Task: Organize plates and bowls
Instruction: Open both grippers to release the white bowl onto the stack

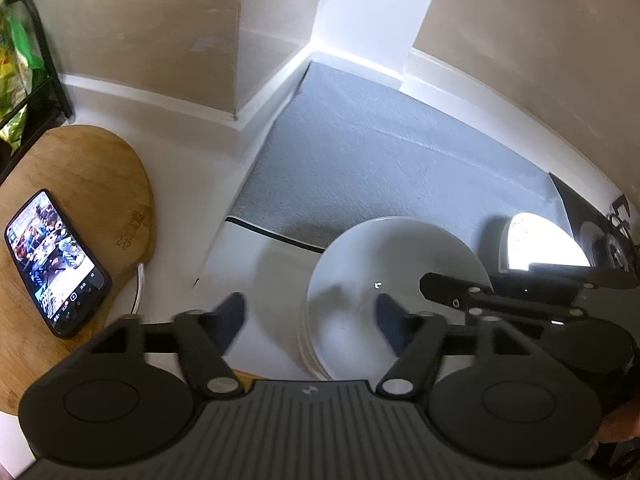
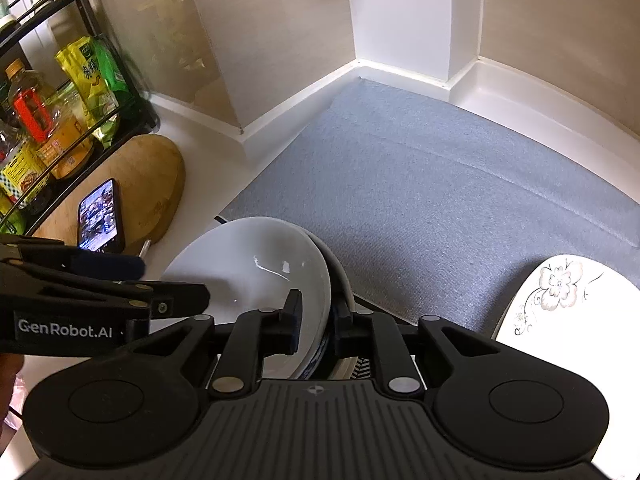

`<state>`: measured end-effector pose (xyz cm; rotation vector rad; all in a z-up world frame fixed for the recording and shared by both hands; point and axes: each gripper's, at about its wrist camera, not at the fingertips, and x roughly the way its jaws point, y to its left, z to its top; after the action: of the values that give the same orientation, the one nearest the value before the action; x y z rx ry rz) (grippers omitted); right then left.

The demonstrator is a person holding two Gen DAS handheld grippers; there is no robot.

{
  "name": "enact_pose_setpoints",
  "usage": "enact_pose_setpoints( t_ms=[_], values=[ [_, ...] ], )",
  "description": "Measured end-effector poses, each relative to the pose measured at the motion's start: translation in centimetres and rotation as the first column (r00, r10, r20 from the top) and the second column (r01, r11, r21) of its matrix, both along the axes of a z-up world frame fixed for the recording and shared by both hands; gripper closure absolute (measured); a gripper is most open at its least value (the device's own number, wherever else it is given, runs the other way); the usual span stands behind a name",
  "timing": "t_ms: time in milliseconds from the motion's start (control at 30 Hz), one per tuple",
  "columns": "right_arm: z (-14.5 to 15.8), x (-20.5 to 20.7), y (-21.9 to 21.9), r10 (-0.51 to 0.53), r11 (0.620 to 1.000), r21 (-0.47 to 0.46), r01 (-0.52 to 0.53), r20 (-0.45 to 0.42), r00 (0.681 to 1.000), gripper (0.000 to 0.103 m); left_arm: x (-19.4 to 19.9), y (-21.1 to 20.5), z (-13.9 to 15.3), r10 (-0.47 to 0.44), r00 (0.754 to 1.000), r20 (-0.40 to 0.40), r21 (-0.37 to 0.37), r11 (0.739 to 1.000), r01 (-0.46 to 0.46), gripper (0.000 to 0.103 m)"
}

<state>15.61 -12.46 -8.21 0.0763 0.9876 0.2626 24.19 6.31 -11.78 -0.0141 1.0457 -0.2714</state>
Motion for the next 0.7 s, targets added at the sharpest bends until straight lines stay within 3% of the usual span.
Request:
enact_pose_setpoints(
  t_ms=[167,433,700],
  values=[
    [0.1,0.3,-0.2,0.004,0.999,0.034,-0.003,-0.018,1.0,0.076,0.3,0.6,-1.0,0.033,0.999,-0.021,-0.014,0.999,-0.034,0.019],
    [0.4,0.5,-0.9,-0.013,0.996,0.093,0.018,-0.046,0.999,0.075,0.3,1.0,-2.1,0.061,0.997,-0.045,-0.011,0.998,-0.062,0.018],
    [0.1,1.9,-3.5,-0.059,0.962,0.254,0.096,-0.151,0.987,0.075,0.4,0.9,-2.6,0.07,0.996,-0.057,-0.006,0.997,-0.071,0.018]
  ],
)
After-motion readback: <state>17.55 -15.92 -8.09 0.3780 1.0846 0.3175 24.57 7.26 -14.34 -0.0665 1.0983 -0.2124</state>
